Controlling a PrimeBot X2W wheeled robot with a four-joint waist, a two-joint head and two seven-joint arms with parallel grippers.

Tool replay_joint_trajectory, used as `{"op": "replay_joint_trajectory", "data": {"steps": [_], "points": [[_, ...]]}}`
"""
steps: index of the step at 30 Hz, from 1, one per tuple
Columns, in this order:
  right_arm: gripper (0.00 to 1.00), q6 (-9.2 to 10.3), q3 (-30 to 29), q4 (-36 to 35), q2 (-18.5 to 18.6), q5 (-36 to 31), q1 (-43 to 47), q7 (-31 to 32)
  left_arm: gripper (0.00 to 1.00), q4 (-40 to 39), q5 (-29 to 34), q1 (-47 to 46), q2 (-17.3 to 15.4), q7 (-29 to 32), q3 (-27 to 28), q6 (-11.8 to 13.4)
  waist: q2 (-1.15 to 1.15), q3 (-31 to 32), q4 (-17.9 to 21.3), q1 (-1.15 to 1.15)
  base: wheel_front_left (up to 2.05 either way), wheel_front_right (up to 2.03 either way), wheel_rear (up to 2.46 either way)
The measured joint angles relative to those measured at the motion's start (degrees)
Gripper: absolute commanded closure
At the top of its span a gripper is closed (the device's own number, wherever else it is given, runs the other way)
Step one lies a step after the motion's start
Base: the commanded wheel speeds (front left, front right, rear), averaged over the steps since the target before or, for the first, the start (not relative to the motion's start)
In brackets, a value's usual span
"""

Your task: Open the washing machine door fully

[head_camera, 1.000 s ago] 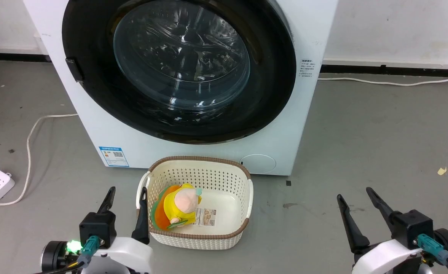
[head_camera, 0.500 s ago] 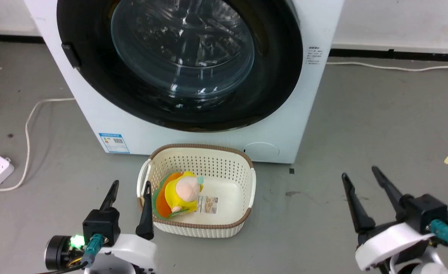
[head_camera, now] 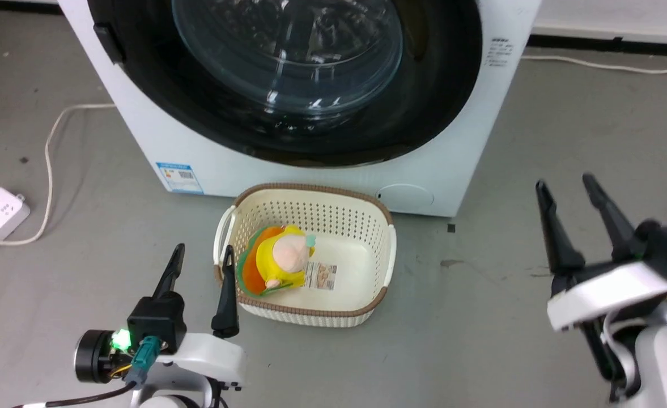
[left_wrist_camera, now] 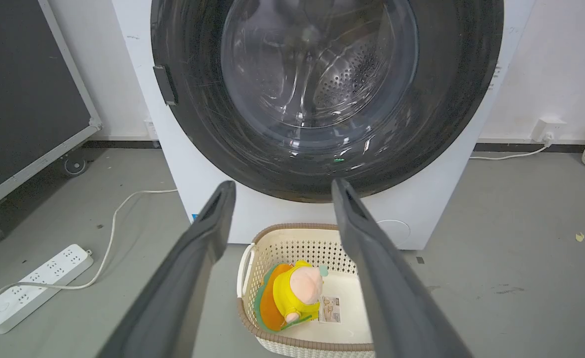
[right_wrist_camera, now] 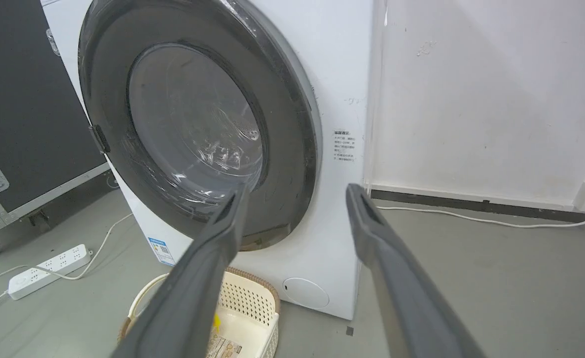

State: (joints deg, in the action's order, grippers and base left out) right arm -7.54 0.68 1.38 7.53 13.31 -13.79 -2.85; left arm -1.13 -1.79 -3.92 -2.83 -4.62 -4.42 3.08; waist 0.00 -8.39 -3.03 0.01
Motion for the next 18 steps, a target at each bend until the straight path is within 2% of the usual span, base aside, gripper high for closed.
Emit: {"op": "replay_joint_trajectory", "data": {"steps": [2,3,4,5,6,18], "points": [[0.00,0.00,-0.14,0.51,0.22,0.81,-1.80,0.20,0.00,-0.12,-0.07,-0.26,0.01,-0.09,-0.42,0.38,0.00,-0.65,-0.40,0.00,0.00,0.00,0.00],[0.60,0.00,-0.22,0.80,0.38,1.02,-2.67,0.22,0.00,-0.15,-0.24,-0.48,0.01,-0.32,-0.54,0.52,0.00,-0.96,-0.59,0.00,0.00,0.00,0.00],[0.60,0.00,-0.31,1.14,0.52,1.34,-3.54,0.24,0.00,-0.21,-0.43,-0.73,0.01,-0.51,-0.64,0.57,0.00,-1.29,-0.79,0.00,0.00,0.00,0.00],[0.89,0.00,-0.40,1.47,0.60,1.70,-4.39,0.32,0.00,-0.31,-0.45,-0.93,0.01,-0.55,-0.74,0.85,0.00,-1.61,-0.98,0.00,0.00,0.00,0.00],[1.00,0.00,-0.46,1.74,0.70,2.07,-5.16,0.56,0.00,-0.40,-0.52,-1.07,0.01,-0.57,-0.86,0.88,0.00,-1.93,-1.17,0.00,0.00,0.00,0.00],[1.00,0.00,-3.31,5.73,-0.02,11.99,-15.39,5.76,0.00,-0.88,-1.15,-2.36,0.01,-2.09,-2.64,2.35,0.00,-5.77,-3.53,0.00,0.00,0.00,0.00]]}}
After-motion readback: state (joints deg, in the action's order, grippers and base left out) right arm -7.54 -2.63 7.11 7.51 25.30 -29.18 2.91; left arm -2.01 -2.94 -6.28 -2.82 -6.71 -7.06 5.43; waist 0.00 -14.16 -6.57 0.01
